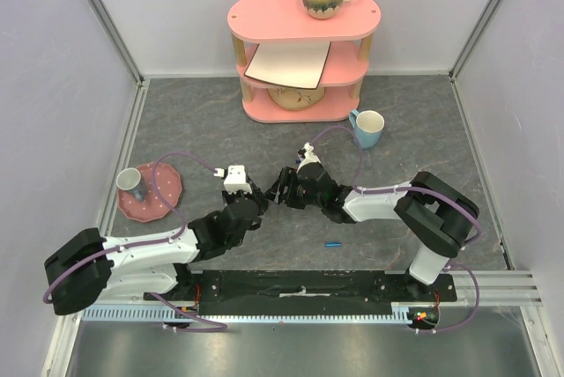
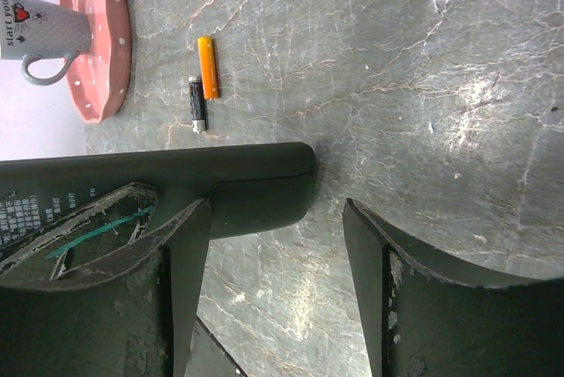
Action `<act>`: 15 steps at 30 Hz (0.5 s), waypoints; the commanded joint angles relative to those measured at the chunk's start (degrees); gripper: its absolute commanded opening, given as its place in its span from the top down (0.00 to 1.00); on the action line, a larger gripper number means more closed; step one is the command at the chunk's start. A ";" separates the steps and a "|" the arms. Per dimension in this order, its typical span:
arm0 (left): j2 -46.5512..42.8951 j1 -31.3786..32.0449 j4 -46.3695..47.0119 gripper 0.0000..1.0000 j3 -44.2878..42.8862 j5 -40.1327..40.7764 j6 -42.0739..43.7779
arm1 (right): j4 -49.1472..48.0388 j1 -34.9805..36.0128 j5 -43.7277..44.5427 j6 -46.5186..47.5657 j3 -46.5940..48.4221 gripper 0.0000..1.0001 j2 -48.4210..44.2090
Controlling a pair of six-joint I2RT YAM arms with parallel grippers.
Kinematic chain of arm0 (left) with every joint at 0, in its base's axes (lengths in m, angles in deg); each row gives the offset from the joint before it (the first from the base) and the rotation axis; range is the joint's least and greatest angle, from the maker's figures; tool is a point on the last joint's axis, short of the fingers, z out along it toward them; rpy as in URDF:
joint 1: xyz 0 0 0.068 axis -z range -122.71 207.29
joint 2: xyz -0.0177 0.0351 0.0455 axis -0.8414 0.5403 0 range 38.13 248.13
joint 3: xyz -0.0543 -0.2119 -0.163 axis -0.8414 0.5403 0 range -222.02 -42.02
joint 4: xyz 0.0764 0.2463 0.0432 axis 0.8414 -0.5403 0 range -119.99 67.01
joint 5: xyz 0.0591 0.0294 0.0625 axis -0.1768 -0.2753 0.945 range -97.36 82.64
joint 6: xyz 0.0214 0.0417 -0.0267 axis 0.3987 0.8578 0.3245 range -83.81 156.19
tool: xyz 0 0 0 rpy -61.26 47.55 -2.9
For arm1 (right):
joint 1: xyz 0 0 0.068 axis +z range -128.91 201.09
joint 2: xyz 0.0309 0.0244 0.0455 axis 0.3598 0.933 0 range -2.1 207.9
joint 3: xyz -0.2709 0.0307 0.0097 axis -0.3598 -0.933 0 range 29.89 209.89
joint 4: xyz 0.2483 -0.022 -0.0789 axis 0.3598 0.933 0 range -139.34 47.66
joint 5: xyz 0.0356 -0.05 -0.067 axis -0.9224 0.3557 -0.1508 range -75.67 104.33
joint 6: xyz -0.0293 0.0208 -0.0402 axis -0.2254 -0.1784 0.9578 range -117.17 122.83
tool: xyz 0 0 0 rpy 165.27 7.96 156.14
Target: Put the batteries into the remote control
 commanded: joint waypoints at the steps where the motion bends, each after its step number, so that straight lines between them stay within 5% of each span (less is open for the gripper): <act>1: 1.68 0.42 -3.28 0.98 -0.23 0.43 -2.13 | -2.32 0.83 0.79 0.14 1.88 0.30 -2.50; 15: 1.24 0.42 -3.28 0.98 0.03 0.17 -2.57 | -1.53 1.36 0.62 0.58 2.85 0.29 -2.15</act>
